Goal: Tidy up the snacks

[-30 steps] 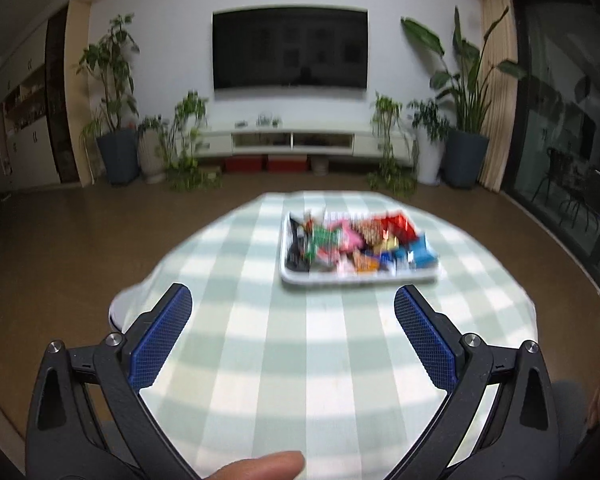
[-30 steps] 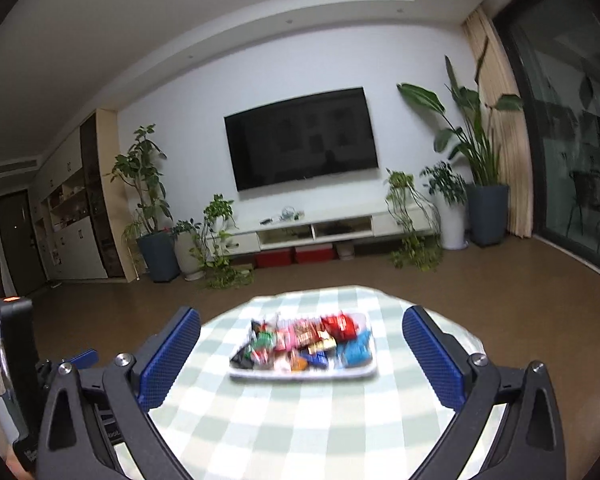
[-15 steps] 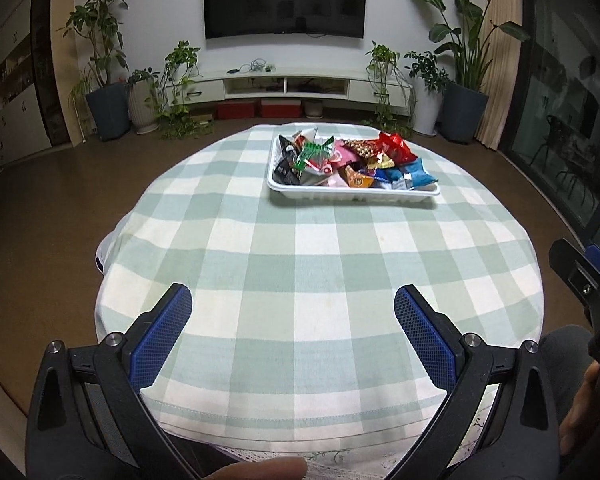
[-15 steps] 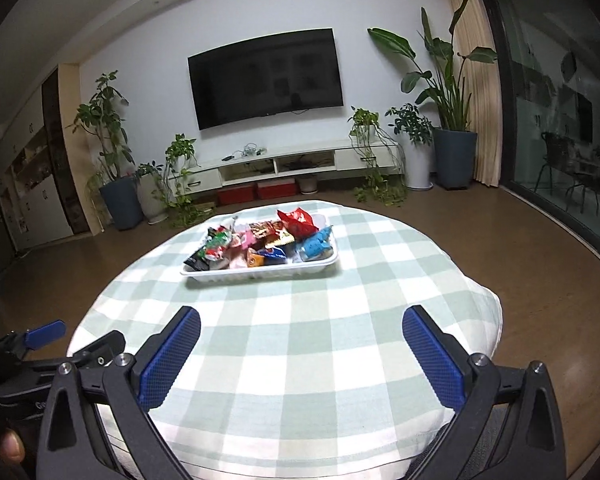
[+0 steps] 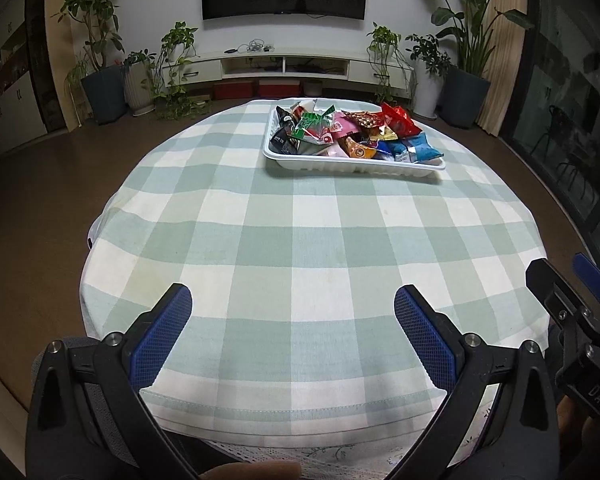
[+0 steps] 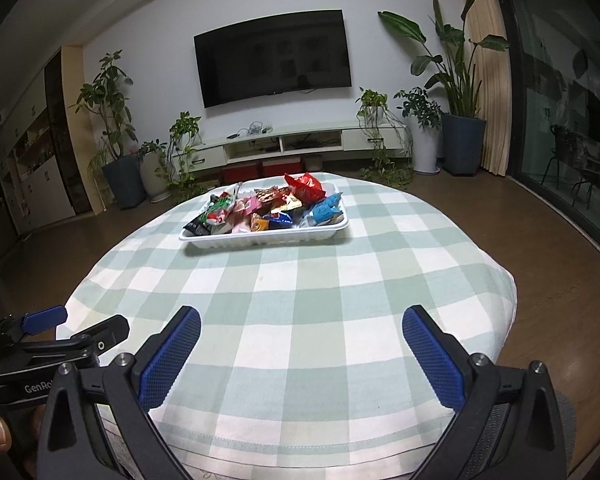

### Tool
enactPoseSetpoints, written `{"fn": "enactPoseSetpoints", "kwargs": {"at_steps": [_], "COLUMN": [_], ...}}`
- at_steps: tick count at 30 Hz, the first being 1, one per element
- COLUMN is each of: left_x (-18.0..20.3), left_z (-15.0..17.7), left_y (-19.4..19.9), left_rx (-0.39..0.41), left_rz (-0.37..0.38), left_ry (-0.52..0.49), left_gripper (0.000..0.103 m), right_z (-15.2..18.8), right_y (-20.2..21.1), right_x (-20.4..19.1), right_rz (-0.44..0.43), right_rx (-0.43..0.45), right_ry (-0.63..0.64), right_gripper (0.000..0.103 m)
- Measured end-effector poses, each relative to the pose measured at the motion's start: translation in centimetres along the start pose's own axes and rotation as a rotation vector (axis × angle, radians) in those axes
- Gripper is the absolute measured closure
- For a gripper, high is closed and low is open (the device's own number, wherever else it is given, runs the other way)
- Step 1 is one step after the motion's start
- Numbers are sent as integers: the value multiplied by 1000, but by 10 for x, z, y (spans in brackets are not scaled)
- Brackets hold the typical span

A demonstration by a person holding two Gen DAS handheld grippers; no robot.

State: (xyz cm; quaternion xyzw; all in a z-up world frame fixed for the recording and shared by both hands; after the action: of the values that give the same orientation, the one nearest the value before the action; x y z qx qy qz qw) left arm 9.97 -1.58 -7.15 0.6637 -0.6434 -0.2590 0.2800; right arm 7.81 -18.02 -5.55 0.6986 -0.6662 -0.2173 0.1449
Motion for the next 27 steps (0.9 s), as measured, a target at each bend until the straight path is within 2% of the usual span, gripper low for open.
{"fn": "enactPoseSetpoints", "kwargs": {"at_steps": [27], "left_x": [3], "left_z": [1], "left_y": [-1], "left_rx": [-1], "left_rz": [2], "left_ry": [-7], "left_gripper": [0], "right_z": [3], "right_y": [-1], "right_x": [-4], "right_rz": [-3], "right_rx": [-8], "right_ry": [10], "right_gripper": [0]}}
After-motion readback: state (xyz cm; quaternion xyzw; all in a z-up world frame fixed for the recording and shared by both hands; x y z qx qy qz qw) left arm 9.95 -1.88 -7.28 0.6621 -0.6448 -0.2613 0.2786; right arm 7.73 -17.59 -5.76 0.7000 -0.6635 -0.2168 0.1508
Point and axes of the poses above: each gripper's, at about its wrist camera, not at the fingertips, and y roughly against the way its jaws point, x to its right, z to its underside, the point moved 9 cm from there along -y, roughly the way its jaws point
